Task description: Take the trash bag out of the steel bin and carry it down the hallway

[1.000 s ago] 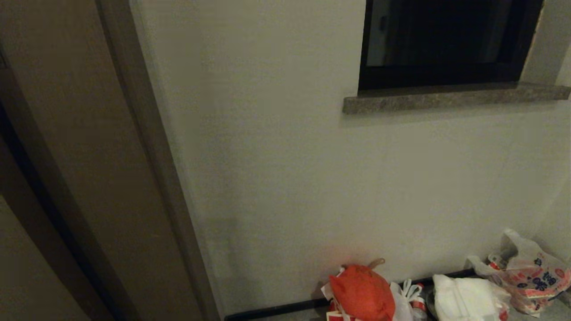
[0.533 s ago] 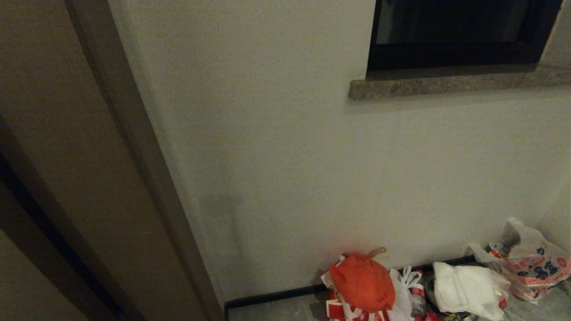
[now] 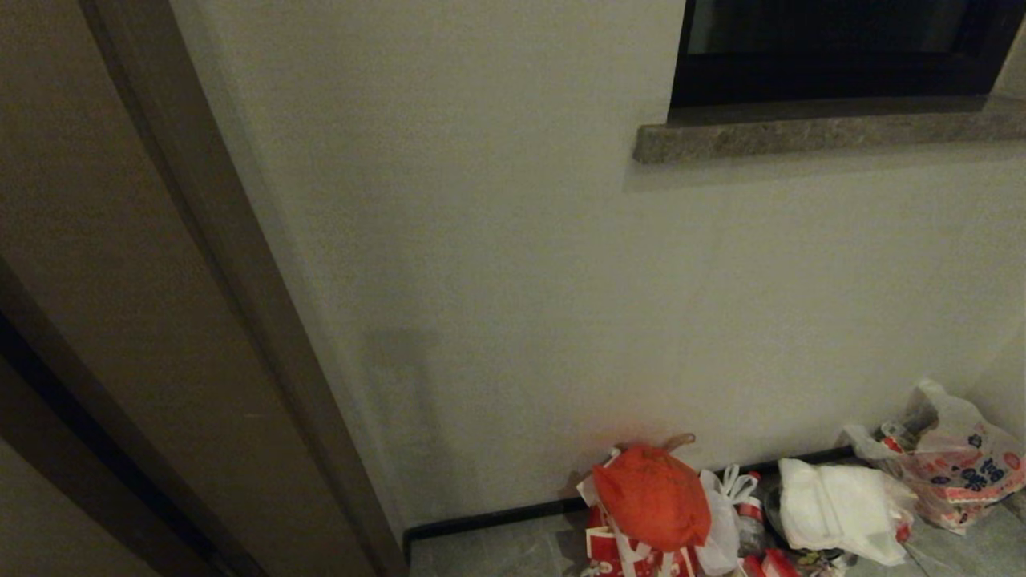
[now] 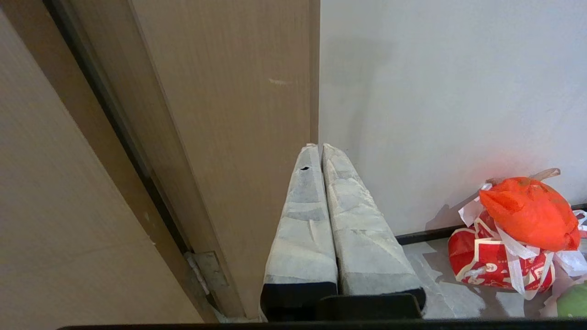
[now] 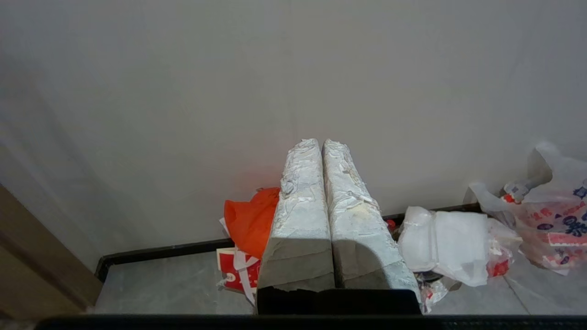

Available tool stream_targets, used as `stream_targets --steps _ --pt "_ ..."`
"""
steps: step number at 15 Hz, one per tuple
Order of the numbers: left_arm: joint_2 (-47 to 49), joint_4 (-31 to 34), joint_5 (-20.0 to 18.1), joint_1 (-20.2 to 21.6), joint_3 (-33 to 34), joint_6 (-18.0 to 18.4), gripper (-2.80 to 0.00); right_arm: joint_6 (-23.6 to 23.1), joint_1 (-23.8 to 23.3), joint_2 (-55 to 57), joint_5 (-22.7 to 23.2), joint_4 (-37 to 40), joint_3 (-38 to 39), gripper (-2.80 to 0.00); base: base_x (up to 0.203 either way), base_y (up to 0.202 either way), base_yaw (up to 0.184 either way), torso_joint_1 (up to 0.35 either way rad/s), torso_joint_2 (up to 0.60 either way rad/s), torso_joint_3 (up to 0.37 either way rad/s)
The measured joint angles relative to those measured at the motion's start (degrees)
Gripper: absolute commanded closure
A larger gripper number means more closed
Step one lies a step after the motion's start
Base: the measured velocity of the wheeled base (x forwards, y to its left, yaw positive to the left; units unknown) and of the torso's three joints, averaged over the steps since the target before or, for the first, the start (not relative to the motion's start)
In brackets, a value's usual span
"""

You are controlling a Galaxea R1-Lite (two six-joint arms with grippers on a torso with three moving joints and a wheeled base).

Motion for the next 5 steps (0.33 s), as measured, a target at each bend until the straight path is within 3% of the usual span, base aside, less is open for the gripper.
stream_targets --steps 5 --pt "0.0 0.0 0.0 0.0 0.0 0.0 0.0 0.1 0.0 0.0 0.0 0.1 0.0 0.0 0.0 0.0 0.0 0.0 0.0 0.0"
